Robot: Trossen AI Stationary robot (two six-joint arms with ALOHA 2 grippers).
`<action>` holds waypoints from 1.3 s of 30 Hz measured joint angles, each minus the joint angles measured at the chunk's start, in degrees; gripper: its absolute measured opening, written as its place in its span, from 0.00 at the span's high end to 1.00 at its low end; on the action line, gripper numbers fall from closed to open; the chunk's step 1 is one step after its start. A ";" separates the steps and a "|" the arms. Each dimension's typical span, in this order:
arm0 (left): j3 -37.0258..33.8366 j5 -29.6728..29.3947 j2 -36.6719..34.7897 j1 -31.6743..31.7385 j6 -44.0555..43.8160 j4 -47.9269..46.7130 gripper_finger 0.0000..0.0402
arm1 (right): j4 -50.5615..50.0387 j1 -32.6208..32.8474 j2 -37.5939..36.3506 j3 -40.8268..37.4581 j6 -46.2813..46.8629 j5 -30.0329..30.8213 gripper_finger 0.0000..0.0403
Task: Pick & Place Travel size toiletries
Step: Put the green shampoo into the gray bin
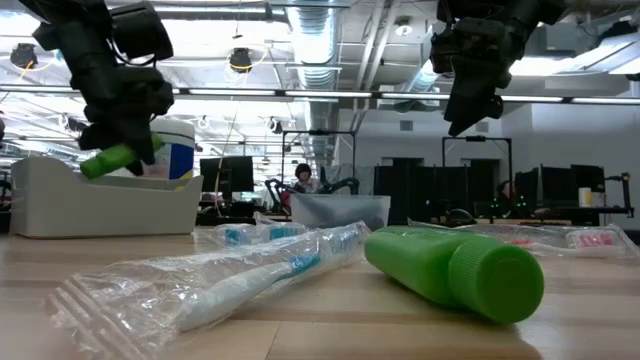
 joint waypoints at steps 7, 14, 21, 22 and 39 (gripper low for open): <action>0.00 0.02 0.27 0.00 -0.29 -3.91 0.59 | -0.02 0.00 0.00 0.00 0.00 0.02 0.54; 0.00 0.02 0.27 0.00 -0.88 -6.63 0.60 | -0.02 0.00 0.00 0.00 0.46 0.07 0.54; 0.00 0.02 0.27 0.00 -0.90 -7.13 0.58 | -0.04 0.00 0.00 0.02 0.46 0.07 0.54; 0.00 0.02 0.27 0.00 -0.90 -7.17 0.58 | -0.04 0.00 0.00 0.02 0.46 0.07 0.54; 0.00 -0.72 0.27 -0.02 0.60 -7.26 0.48 | -0.04 0.00 0.00 0.02 1.07 0.09 0.53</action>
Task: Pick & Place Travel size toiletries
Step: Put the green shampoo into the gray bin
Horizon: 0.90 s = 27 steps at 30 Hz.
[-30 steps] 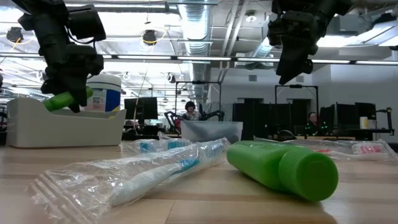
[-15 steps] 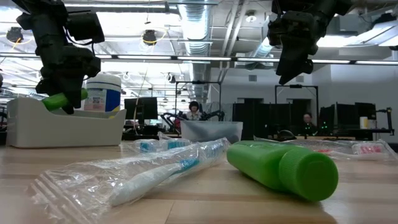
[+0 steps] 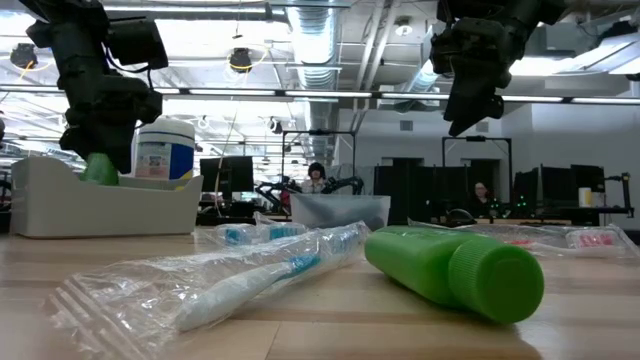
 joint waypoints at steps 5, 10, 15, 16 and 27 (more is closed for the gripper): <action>0.00 -0.02 0.00 0.00 0.64 0.44 0.37 | 0.00 -0.01 0.00 0.00 0.00 0.02 0.49; 0.00 2.38 -1.35 0.00 -3.53 9.07 0.32 | 0.40 -0.20 0.82 0.07 0.90 2.71 0.45; 0.02 4.53 -5.66 -0.02 -4.00 30.28 0.34 | 2.36 -0.26 3.33 0.14 1.57 4.95 0.45; 0.02 4.51 -6.51 -0.05 -3.23 34.78 0.35 | 2.09 -0.42 4.10 -0.01 1.49 4.96 0.45; 0.07 4.48 -8.24 -0.63 -1.61 48.85 0.37 | 9.45 1.57 14.58 0.04 4.24 2.70 0.47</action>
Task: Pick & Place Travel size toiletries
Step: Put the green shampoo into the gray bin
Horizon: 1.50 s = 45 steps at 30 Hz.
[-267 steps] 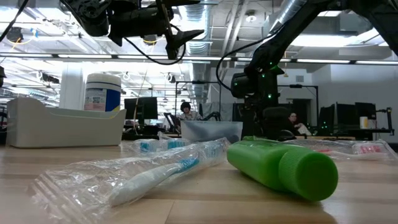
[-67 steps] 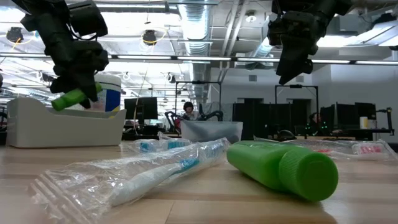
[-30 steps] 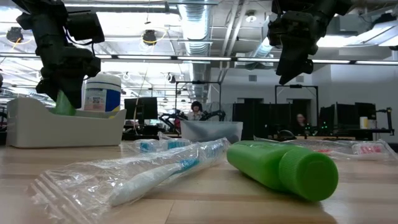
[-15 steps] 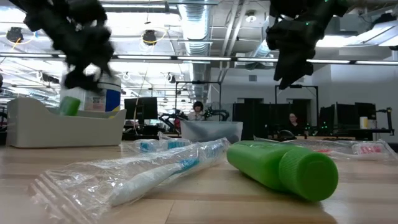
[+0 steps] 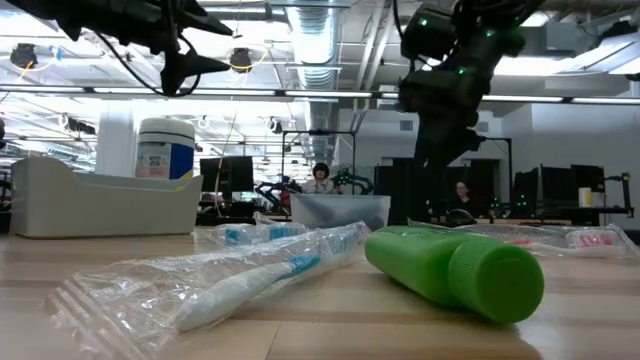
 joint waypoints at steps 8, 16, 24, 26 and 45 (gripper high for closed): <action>-0.02 1.09 0.27 0.00 0.29 0.00 0.36 | 0.42 1.12 2.28 -0.02 0.83 -1.49 0.47; -0.02 7.27 0.24 0.00 -0.17 0.12 0.36 | 1.37 1.32 0.88 0.00 1.92 -1.63 0.49; -0.02 9.49 0.26 -2.61 4.22 0.57 0.36 | 1.29 3.19 0.68 0.00 4.55 -1.87 0.49; -0.02 9.36 0.33 -3.63 5.85 0.59 0.36 | 1.29 4.13 0.68 -0.01 5.78 -1.87 0.49; -0.02 10.71 7.13 -9.99 7.98 2.32 0.36 | 3.94 20.76 0.68 -0.02 32.48 2.13 0.52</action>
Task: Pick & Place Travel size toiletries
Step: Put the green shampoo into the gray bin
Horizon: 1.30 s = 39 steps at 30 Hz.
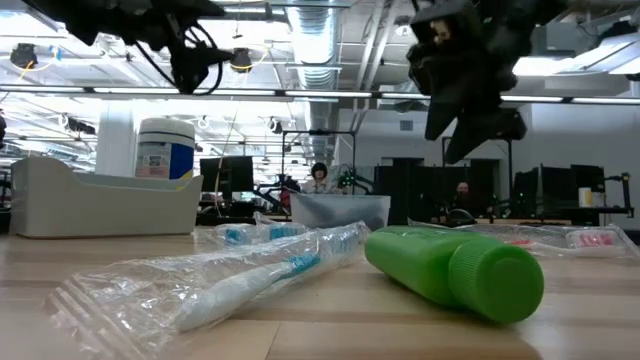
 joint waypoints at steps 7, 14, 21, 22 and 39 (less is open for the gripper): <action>0.00 1.34 -5.17 0.02 -1.55 2.55 0.37 | 3.59 7.52 0.52 0.00 9.84 5.53 0.57; 0.00 1.34 -11.85 0.02 -2.15 2.80 0.37 | 10.10 12.59 2.09 0.06 14.34 7.22 0.62; 0.00 1.29 -13.98 0.02 -2.15 2.70 0.37 | 12.55 17.03 3.62 0.03 17.66 7.53 0.70; 0.00 1.29 -13.99 0.02 -2.14 2.64 0.37 | 12.06 17.71 3.65 -0.11 17.74 7.64 0.72; 0.00 0.10 -18.34 0.31 0.04 2.79 0.37 | 7.96 18.94 9.27 7.40 17.09 10.21 0.98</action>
